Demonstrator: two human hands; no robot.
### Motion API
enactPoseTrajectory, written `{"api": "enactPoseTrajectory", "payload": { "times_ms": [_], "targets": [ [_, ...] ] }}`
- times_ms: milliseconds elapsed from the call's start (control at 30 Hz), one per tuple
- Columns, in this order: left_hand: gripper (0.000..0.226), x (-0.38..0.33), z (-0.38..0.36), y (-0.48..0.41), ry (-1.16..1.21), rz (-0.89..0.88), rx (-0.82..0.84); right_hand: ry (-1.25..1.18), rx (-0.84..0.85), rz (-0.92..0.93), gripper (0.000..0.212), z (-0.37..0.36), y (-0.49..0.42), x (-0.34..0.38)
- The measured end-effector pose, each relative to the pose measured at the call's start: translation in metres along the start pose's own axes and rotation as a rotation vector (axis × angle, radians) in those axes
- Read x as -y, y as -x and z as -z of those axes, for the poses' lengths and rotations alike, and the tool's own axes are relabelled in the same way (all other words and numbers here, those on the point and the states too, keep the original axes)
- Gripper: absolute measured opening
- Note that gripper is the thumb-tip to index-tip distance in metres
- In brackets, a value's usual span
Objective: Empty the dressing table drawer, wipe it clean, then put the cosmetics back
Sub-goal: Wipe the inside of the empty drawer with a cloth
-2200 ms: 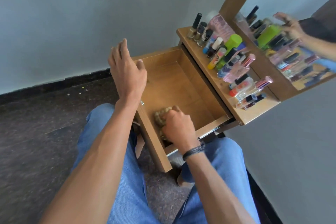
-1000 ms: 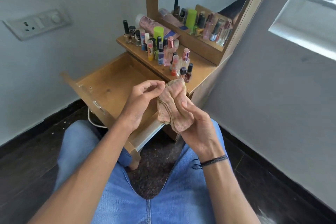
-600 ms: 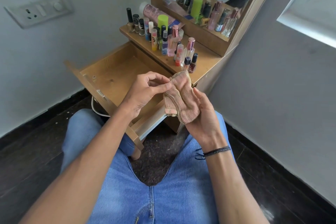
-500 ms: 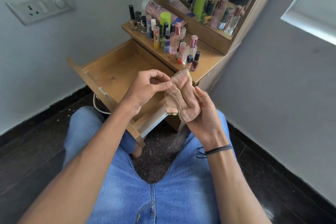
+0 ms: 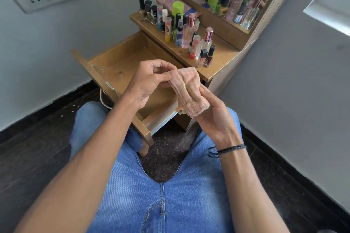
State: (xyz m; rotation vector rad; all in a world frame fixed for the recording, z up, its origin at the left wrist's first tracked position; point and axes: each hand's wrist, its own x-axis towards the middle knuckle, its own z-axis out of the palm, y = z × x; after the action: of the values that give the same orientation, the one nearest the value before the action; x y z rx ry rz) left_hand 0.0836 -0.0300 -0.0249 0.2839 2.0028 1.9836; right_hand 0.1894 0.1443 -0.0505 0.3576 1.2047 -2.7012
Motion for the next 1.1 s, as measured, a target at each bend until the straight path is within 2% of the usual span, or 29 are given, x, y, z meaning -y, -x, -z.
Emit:
{"api": "enactPoseTrajectory", "payload": {
  "times_ms": [200, 333, 500, 733, 900, 1100],
  "targets": [
    [0.009, -0.003, 0.000, 0.001, 0.098, 0.007, -0.019, -0.036, -0.022, -0.045, 0.059, 0.006, -0.002, -0.004],
    [0.013, -0.016, -0.013, 0.008, 0.247, -0.021, 0.033, -0.015, -0.013, -0.045, 0.036, 0.003, -0.001, -0.003],
    [0.014, -0.019, -0.020, 0.011, 0.328, -0.036, 0.080, -0.056, 0.029, -0.019, 0.030, 0.004, 0.001, -0.003],
    [0.016, -0.003, -0.002, 0.001, 0.163, 0.009, 0.024, 0.029, 0.110, 0.000, 0.053, 0.002, 0.002, -0.001],
    [0.015, 0.008, 0.007, -0.004, 0.079, 0.025, 0.016, 0.044, 0.127, 0.012, 0.050, 0.003, 0.002, -0.002],
    [0.020, 0.011, 0.013, -0.006, 0.013, 0.084, 0.098, -0.015, 0.099, 0.045, 0.052, 0.005, 0.001, -0.002]
  ]
}}
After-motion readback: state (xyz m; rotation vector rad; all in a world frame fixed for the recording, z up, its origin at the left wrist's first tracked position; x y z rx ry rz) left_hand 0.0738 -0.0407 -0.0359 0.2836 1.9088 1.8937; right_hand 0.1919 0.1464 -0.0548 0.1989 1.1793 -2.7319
